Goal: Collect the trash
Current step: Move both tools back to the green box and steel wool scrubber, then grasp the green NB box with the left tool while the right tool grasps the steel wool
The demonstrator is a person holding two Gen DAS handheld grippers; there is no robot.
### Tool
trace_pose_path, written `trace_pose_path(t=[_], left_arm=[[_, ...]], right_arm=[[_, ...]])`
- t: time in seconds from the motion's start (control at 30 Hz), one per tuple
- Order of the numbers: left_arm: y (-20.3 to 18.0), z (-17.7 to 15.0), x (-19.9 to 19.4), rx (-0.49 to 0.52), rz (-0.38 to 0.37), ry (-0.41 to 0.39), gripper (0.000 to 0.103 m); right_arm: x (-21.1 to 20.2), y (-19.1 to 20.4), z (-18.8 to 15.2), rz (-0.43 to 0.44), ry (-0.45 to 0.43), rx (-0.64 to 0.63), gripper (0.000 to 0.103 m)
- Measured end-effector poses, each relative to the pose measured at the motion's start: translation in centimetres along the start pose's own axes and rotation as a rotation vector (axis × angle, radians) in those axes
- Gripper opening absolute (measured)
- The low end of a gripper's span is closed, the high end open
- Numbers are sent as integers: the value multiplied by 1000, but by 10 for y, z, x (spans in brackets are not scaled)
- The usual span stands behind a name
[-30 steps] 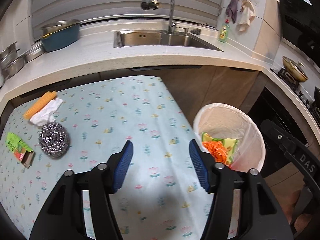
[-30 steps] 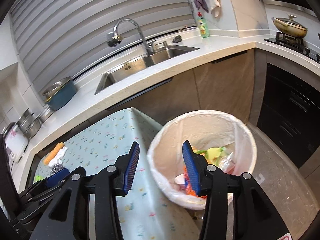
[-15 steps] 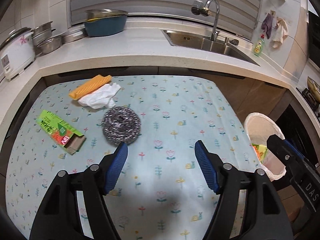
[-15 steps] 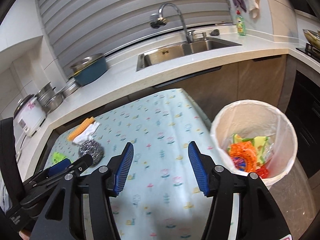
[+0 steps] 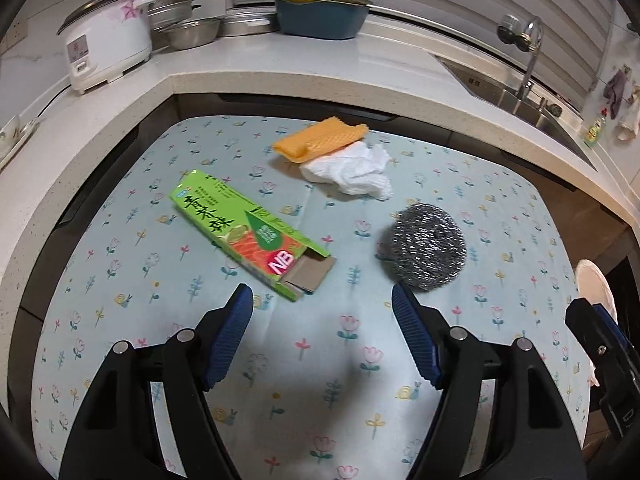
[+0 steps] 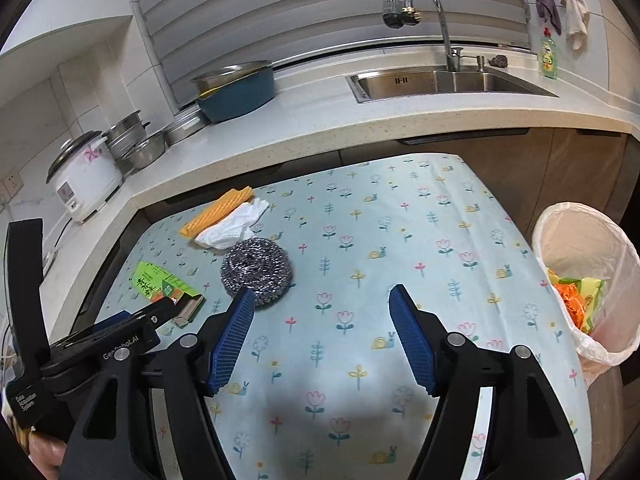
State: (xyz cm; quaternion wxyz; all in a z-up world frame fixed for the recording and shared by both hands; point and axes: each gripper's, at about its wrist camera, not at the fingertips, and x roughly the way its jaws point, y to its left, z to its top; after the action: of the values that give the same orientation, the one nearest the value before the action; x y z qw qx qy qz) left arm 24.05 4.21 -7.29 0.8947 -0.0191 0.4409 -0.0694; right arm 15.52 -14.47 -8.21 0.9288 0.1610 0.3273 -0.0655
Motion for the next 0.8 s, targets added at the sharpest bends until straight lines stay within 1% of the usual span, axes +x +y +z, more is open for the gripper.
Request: trace_pose_path(t=[0.13, 0.2, 0.3, 0.37, 0.4, 0.43, 0.5, 0.57, 0.7, 0.8], left_arm=[[19, 7, 9, -37, 23, 14, 71], [27, 11, 15, -53, 32, 22, 71], [37, 17, 24, -83, 39, 33, 73], [43, 22, 30, -105, 37, 35, 77], [46, 25, 34, -118, 44, 35, 82], [48, 27, 37, -129, 47, 36, 86], [51, 32, 46, -144, 64, 46, 86], [55, 36, 57, -166, 78, 68, 87], [59, 40, 78, -208, 103, 117, 87], [61, 41, 91, -228, 104, 144, 87]], right_arm=[[19, 18, 2, 11, 19, -15, 70], [29, 26, 3, 17, 30, -24, 73], [44, 37, 4, 21, 43, -46, 73], [54, 44, 6, 22, 51, -58, 74], [60, 47, 7, 22, 56, -61, 75], [65, 49, 8, 22, 59, -64, 75], [74, 53, 10, 20, 61, -67, 79], [83, 55, 13, 15, 61, -69, 80], [102, 59, 16, 17, 77, -71, 81], [115, 61, 16, 17, 88, -73, 81]])
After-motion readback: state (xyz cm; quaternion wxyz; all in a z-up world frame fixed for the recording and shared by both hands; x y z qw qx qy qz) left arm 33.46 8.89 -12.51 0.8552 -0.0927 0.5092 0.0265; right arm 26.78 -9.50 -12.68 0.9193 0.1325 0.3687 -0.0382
